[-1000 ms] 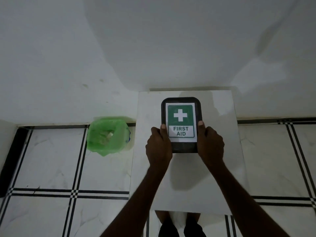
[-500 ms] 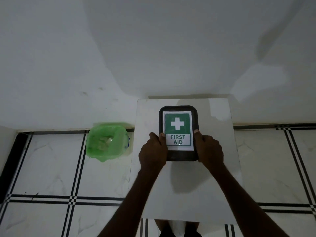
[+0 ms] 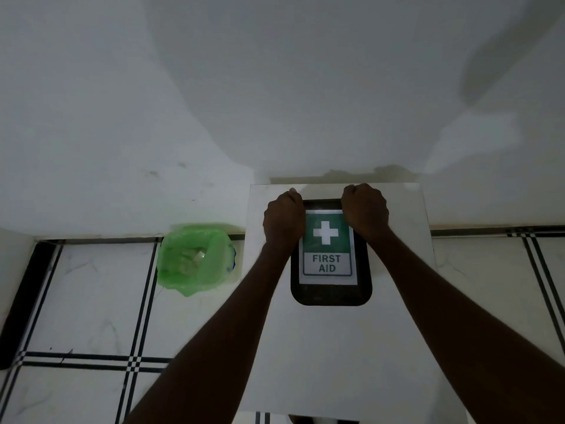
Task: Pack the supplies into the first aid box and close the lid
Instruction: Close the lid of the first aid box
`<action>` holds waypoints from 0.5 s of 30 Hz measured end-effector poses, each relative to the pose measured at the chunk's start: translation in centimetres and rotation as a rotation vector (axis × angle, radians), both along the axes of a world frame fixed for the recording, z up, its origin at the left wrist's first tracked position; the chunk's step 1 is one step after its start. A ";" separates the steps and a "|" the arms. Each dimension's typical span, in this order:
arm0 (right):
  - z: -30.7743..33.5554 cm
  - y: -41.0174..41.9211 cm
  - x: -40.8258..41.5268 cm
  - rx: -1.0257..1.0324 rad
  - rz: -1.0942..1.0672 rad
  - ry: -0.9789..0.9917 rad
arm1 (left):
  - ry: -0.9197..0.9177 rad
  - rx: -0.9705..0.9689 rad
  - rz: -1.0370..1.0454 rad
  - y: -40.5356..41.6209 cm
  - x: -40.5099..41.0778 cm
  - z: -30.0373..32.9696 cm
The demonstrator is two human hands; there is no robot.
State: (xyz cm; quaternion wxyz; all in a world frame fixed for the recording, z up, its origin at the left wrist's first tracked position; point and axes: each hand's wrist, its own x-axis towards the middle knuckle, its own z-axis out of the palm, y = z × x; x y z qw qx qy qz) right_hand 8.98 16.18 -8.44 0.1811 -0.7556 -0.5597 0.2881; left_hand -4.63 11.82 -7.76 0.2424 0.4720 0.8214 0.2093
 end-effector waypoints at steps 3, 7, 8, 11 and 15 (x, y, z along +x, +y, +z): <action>-0.3 -0.1 0.1 0.016 0.023 0.011 | 0.062 0.015 -0.023 0.1 0.1 -0.4; -1.2 0.4 0.2 0.007 0.040 0.005 | 0.116 0.061 -0.058 0.2 0.2 -0.7; -1.4 0.4 0.3 0.008 0.047 0.012 | 0.114 0.053 -0.065 0.2 0.1 -0.9; -0.9 0.1 0.7 -0.005 0.083 0.075 | -0.042 -0.007 -0.056 -0.2 -0.5 -1.0; 0.6 -2.7 3.1 -0.157 0.053 0.240 | -0.685 -0.091 0.120 -3.7 -1.9 1.1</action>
